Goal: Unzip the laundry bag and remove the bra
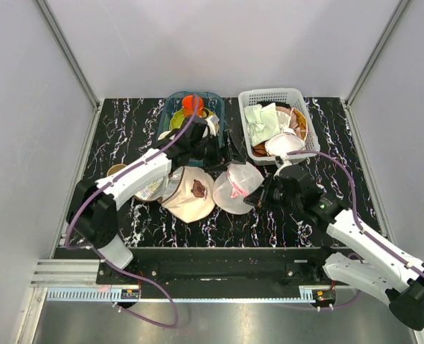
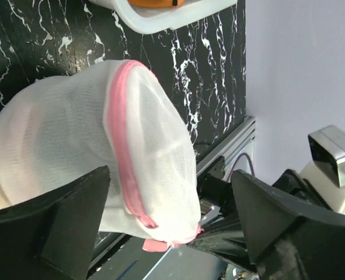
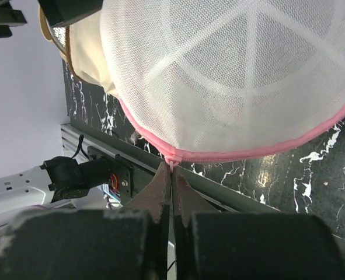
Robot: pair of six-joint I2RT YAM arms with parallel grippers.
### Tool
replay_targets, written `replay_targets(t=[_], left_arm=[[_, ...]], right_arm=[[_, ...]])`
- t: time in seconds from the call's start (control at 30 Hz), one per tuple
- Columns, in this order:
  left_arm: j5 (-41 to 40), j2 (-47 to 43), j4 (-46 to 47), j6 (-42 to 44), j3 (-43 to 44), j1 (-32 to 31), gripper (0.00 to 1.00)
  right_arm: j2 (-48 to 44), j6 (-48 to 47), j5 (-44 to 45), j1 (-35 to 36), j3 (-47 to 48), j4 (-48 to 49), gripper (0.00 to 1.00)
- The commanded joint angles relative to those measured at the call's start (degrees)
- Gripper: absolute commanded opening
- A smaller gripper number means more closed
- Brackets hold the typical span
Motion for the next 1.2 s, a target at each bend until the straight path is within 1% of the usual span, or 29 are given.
replay_targets(t=[0.0,0.07,0.13,0.17,0.2,0.23,0.3,0.37,0.4,0.43,0.47,0.53,0.63,0.7,0.77,0.83,0.93,0.97,1.0,1.03,1.07,1.1,1.17], left_arm=[[-1.2,-4.0,-4.86,7.75,5.98,0.43,0.99],[-4.1,-5.95,-8.63,10.39,6.95,0.43,0.99],[-4.82,-9.29,-10.5,10.84,6.16,0.43,0.99],[-4.64,-10.69,-10.94,9.71,3.46,0.35,0.99],[-4.47,-11.92,-10.94,8.74,1.78,0.26,0.95],[-4.55,-14.54,-10.86,7.6,-0.32,0.26,0.93],[-5.69,-16.49,-10.85,3.47,-5.86,0.17,0.88],[-6.75,-18.96,-10.16,-0.21,-8.51,0.17,0.88],[-6.66,-19.57,-9.2,-1.54,-11.3,0.08,0.88],[-6.4,-20.1,-7.71,-2.77,-12.55,0.08,0.93],[-5.27,-20.45,-4.12,-5.13,-13.95,0.08,0.94],[-3.51,-19.76,-0.59,-6.73,-16.07,-0.01,0.96],[-2.71,-16.69,2.76,-7.27,-15.73,-0.53,0.96],[-4.2,-14.67,3.91,-7.17,-15.11,-1.06,0.93],[-4.47,-13.61,6.09,-7.44,-14.59,-1.24,0.87],[-4.55,-12.11,7.33,-7.88,-13.8,-1.5,0.84],[-3.59,-9.57,8.13,-7.88,-12.83,-2.11,0.68],[-3.24,-9.04,8.13,-8.14,-12.65,-2.2,0.59],[-3.32,-8.6,7.87,-8.23,-12.48,-2.2,0.39],[-3.76,-7.98,7.0,-8.23,-12.21,-2.2,0.27],[-4.37,-7.89,6.12,-8.06,-12.12,-2.2,0.16],[-4.38,-7.8,6.02,-7.88,-12.12,-2.12,0.0],[-4.55,-8.15,4.8,-7.0,-11.34,-1.77,0.0]], right_arm=[[2.47,-0.56,1.91,0.55,3.02,1.08,0.0],[4.14,0.4,1.3,0.63,2.15,3.98,0.0],[5.63,0.94,0.78,0.55,1.44,6.43,0.0],[6.08,1.2,0.51,0.63,1.09,6.88,0.0],[6.52,1.11,0.42,0.63,0.91,7.32,0.0],[7.13,1.11,0.25,0.63,0.82,7.59,0.0],[7.75,1.03,0.42,0.55,0.82,8.12,0.0],[8.45,0.85,0.6,0.63,0.73,8.64,0.0],[8.72,0.76,0.42,0.55,0.82,8.73,0.0],[9.42,0.59,-0.01,0.46,0.82,9.17,0.0],[9.86,0.5,-0.28,0.55,0.91,9.35,0.0],[11.0,0.32,-1.24,0.55,1.08,9.87,0.0],[11.7,0.06,-1.69,0.55,1.17,10.31,0.0],[11.97,0.14,-1.51,0.63,0.82,10.32,0.0],[11.88,0.32,-1.25,0.55,0.3,10.32,0.0],[11.54,0.76,-0.99,0.63,-0.67,10.4,0.0],[10.48,1.29,-0.28,0.63,-1.72,10.4,0.0],[10.22,1.38,-0.11,0.63,-1.9,10.32,0.0],[10.04,1.38,0.16,0.55,-1.82,10.05,0.0],[9.78,1.29,0.42,0.55,-1.64,9.44,0.0],[9.6,0.59,0.68,0.55,-1.47,8.91,0.0],[9.16,-0.11,2.34,0.46,-1.29,7.95,0.0],[8.02,-3.52,4.98,0.46,-0.76,4.18,0.0]])
